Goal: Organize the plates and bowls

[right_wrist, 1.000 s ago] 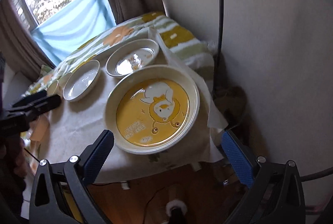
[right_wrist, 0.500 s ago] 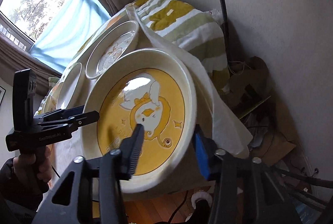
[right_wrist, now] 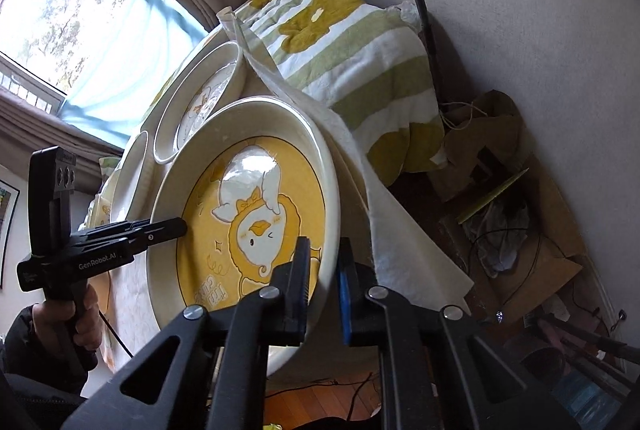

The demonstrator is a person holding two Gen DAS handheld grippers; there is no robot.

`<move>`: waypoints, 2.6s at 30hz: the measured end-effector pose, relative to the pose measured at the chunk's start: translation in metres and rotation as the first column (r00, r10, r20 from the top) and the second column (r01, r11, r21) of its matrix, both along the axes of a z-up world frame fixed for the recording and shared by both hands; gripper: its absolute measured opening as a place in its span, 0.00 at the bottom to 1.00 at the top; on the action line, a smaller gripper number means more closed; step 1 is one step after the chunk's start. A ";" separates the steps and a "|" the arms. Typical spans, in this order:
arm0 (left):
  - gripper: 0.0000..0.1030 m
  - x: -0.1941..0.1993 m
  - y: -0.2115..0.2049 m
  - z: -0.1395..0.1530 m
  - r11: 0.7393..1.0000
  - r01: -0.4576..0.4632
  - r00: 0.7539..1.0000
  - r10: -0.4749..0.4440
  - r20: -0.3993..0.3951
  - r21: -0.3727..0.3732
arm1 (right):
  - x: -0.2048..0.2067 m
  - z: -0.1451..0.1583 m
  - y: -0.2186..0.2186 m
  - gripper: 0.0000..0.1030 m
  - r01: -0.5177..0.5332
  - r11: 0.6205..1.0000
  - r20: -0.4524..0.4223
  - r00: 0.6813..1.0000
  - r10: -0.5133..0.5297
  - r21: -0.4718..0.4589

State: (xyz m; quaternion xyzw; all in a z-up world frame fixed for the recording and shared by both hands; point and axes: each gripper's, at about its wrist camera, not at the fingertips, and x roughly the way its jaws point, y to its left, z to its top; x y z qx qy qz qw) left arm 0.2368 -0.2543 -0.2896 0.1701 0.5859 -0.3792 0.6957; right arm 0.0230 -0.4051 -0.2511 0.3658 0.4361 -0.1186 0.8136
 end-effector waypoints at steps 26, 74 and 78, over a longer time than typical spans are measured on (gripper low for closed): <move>0.17 -0.018 0.137 0.070 0.932 -0.359 0.929 0.363 0.076 -0.055 | 0.079 0.054 0.063 0.12 -0.401 0.914 0.004 0.916 0.402 -0.066; 0.18 -0.038 0.364 0.016 0.743 -0.668 0.744 0.667 0.044 0.035 | 0.188 -0.009 0.279 0.13 -0.722 0.692 -0.152 0.685 0.712 -0.010; 0.32 -0.040 0.360 0.017 0.745 -0.667 0.745 0.665 0.047 0.027 | 0.186 -0.009 0.278 0.14 -0.704 0.711 -0.138 0.704 0.696 -0.003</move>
